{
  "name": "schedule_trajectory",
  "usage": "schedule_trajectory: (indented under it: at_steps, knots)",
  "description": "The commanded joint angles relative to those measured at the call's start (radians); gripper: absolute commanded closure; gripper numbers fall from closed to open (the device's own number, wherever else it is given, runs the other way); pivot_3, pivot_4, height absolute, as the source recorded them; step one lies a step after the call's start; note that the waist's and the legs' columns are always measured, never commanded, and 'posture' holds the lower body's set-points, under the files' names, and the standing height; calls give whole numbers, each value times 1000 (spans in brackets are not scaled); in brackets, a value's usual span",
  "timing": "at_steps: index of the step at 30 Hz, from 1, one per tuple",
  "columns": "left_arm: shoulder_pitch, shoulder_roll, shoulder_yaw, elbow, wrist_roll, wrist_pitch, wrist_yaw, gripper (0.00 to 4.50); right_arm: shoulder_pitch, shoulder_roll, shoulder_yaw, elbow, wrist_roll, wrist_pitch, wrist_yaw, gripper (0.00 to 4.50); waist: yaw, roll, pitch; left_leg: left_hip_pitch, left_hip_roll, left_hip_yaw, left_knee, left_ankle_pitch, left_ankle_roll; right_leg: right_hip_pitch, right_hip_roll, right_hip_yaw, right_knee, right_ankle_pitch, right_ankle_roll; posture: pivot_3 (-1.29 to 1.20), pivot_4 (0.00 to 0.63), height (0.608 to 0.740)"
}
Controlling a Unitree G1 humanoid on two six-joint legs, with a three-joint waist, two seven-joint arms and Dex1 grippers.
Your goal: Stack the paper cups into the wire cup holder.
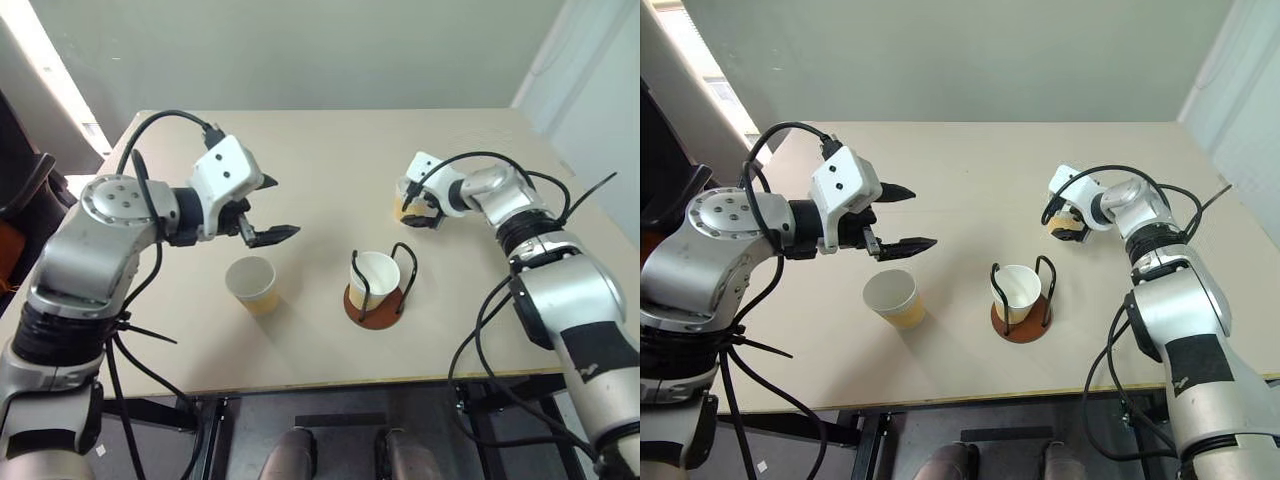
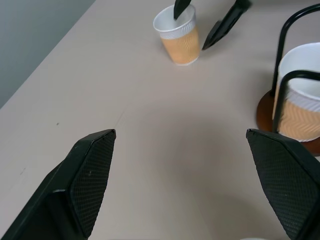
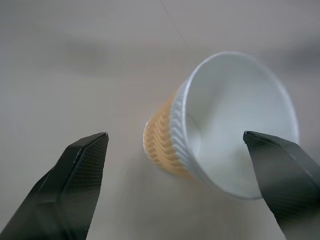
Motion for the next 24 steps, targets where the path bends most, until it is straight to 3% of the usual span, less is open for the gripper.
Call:
schedule_trajectory:
  at_steps: [1,10,15,18,21,24]
  knots:
    - [-1,19,41,-57,-5,18,12,0,-15,7,-25,-3,-14,-5,-22,1214,0,0,0,0,0,0,0,-1,2,0,0,0,0,0,0,0,150,740]
    - [45,50,75,-87,-21,25,1,0,-21,2,-18,-14,-53,-49,55,4479,0,0,0,1,1,0,0,-1,2,0,1,0,1,0,0,0,150,740]
    - [39,62,82,-72,-39,-12,-51,0,-74,-49,-36,-64,-37,-98,187,4479,1,0,0,1,1,0,0,-1,2,0,1,-1,1,0,0,0,150,740]
    - [39,67,115,-70,-84,-19,-89,0,-107,-132,-91,-173,43,-120,389,4479,2,1,1,-1,1,0,1,-1,2,0,1,-1,1,0,0,0,150,740]
    - [70,83,165,-97,-171,-6,-162,0,-31,-251,-154,-475,264,-31,713,4479,3,1,1,-5,2,0,1,3,-5,-2,1,-3,0,0,0,0,150,740]
    - [102,106,199,-116,-251,3,-242,0,85,-406,-121,-858,532,206,796,4479,5,-1,0,-6,4,1,0,4,-8,0,3,-3,0,-1,-2,0,150,740]
